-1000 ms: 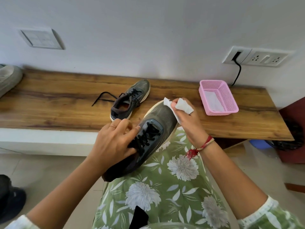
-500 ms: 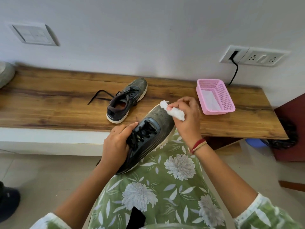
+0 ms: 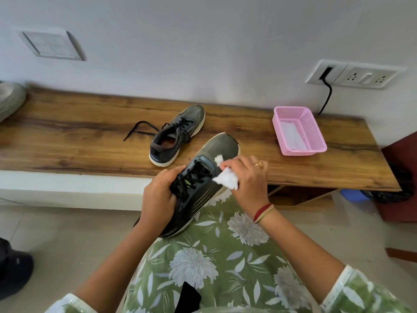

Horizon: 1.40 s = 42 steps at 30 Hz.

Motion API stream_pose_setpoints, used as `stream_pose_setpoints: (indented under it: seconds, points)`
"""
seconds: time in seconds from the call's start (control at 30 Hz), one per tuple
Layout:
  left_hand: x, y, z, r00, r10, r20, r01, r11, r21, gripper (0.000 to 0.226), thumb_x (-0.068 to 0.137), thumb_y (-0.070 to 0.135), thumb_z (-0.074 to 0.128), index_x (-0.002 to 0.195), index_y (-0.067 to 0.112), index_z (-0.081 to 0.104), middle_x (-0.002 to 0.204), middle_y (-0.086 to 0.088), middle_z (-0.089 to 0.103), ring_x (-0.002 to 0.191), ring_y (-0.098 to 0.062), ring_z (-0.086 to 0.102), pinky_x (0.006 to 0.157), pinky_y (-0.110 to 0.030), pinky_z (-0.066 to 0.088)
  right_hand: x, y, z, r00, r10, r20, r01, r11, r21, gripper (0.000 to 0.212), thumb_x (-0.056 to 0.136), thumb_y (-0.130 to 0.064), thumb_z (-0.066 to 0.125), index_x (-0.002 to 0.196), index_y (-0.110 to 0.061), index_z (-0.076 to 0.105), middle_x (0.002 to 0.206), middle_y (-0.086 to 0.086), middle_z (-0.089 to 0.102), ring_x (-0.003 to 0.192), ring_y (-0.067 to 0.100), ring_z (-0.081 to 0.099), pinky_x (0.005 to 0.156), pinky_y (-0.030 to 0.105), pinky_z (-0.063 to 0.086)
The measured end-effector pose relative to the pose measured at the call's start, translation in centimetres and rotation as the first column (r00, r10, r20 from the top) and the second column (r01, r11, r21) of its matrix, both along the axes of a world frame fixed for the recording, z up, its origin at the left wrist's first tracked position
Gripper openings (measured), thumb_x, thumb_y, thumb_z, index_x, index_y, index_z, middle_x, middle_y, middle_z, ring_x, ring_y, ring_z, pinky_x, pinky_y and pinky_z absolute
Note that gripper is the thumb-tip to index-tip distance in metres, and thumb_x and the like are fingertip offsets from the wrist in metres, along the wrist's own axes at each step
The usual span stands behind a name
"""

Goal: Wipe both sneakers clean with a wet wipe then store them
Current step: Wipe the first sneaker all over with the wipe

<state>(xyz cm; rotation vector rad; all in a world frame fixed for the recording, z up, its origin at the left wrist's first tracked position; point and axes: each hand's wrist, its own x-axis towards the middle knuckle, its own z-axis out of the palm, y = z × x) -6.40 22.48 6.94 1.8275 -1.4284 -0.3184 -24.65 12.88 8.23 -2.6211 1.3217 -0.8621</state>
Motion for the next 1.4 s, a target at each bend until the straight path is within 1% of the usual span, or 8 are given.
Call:
stream_pose_setpoints:
  seconds: [0.3,0.43,0.57,0.73,0.97,1.17,1.3,1.4]
  points:
    - [-0.7,0.3,-0.2,1.0,0.017,0.025,-0.016,1.0,-0.016,0.053,0.071,0.002,0.048,0.12,0.014,0.064,0.096,-0.003,0.066,0.088,-0.024,0.062,0.071,-0.037,0.052,0.8,-0.4,-0.2,0.999,0.041,0.028,-0.042,0.999,0.019,0.027,0.069,-0.007,0.074,0.09,-0.02,0.063,0.088,-0.002,0.061,0.083,0.019,0.052,0.068,0.027,0.019]
    - [-1.2,0.1,-0.3,0.994,0.011,0.111,-0.011,1.0,0.004,0.059,0.068,0.0,0.047,0.124,0.014,0.062,0.096,-0.004,0.065,0.087,-0.026,0.06,0.065,-0.037,0.052,0.6,-3.7,1.6,0.984,-0.155,0.09,0.154,0.988,0.021,0.026,0.068,-0.011,0.076,0.09,-0.019,0.064,0.09,0.001,0.063,0.084,0.023,0.054,0.073,0.029,0.022]
    - [-1.0,-0.7,0.7,0.945,-0.002,0.328,0.026,0.997,-0.067,0.058,0.068,-0.006,0.056,0.123,0.01,0.062,0.09,-0.008,0.064,0.074,-0.029,0.059,0.044,-0.032,0.046,1.5,-2.9,1.9,0.967,-0.068,0.245,0.042,0.993,0.11,0.015,0.075,-0.01,0.063,0.089,-0.016,0.063,0.09,0.001,0.062,0.084,0.022,0.055,0.069,0.033,0.033]
    - [0.0,-2.0,2.0,0.776,-0.036,0.63,0.206,0.958,-0.199,0.037,0.083,0.006,0.053,0.118,0.008,0.067,0.093,-0.011,0.068,0.073,-0.028,0.062,0.051,-0.029,0.041,0.4,-4.2,3.0,0.875,-0.133,0.465,0.039,0.978,0.206,0.015,0.079,-0.001,0.066,0.09,-0.011,0.064,0.092,0.004,0.063,0.085,0.023,0.057,0.07,0.042,0.049]
    - [-2.0,-1.4,-2.1,0.855,-0.043,0.516,0.093,0.993,-0.071,0.039,0.081,0.009,0.043,0.118,0.007,0.057,0.078,-0.013,0.05,0.062,-0.03,0.052,0.05,-0.033,0.036,0.7,-3.0,-0.4,0.958,-0.241,0.158,0.146,0.878,0.456,0.02,0.081,-0.007,0.065,0.093,-0.023,0.069,0.099,-0.003,0.065,0.095,0.021,0.054,0.08,0.033,0.03]
    - [-2.8,-1.2,-3.0,0.919,-0.004,0.394,0.031,0.997,-0.064,0.055,0.067,-0.007,0.048,0.119,0.009,0.059,0.082,-0.011,0.047,0.071,-0.028,0.045,0.058,-0.036,0.037,0.4,-3.7,-0.5,0.996,-0.073,-0.046,0.082,0.965,0.248,0.019,0.077,-0.013,0.07,0.092,-0.025,0.071,0.098,-0.001,0.064,0.095,0.023,0.051,0.083,0.035,0.024]
    - [-2.9,-1.3,-2.9,0.956,0.019,0.291,-0.015,1.0,-0.016,0.065,0.059,-0.019,0.059,0.118,0.008,0.063,0.082,-0.01,0.046,0.074,-0.027,0.043,0.06,-0.037,0.038,-0.4,-5.4,-0.5,0.954,-0.295,0.054,0.261,0.907,0.33,0.021,0.078,-0.009,0.069,0.094,-0.023,0.071,0.101,0.0,0.064,0.099,0.025,0.051,0.083,0.035,0.024]
    - [-2.6,-1.2,-3.2,0.97,0.04,0.241,-0.038,0.999,-0.01,0.067,0.059,-0.021,0.061,0.119,0.009,0.062,0.083,-0.01,0.046,0.075,-0.026,0.042,0.062,-0.037,0.037,0.5,-3.1,-1.3,0.998,-0.033,0.048,0.015,0.945,0.326,0.021,0.076,-0.008,0.071,0.09,-0.025,0.071,0.095,-0.003,0.065,0.092,0.015,0.044,0.075,0.031,0.019]
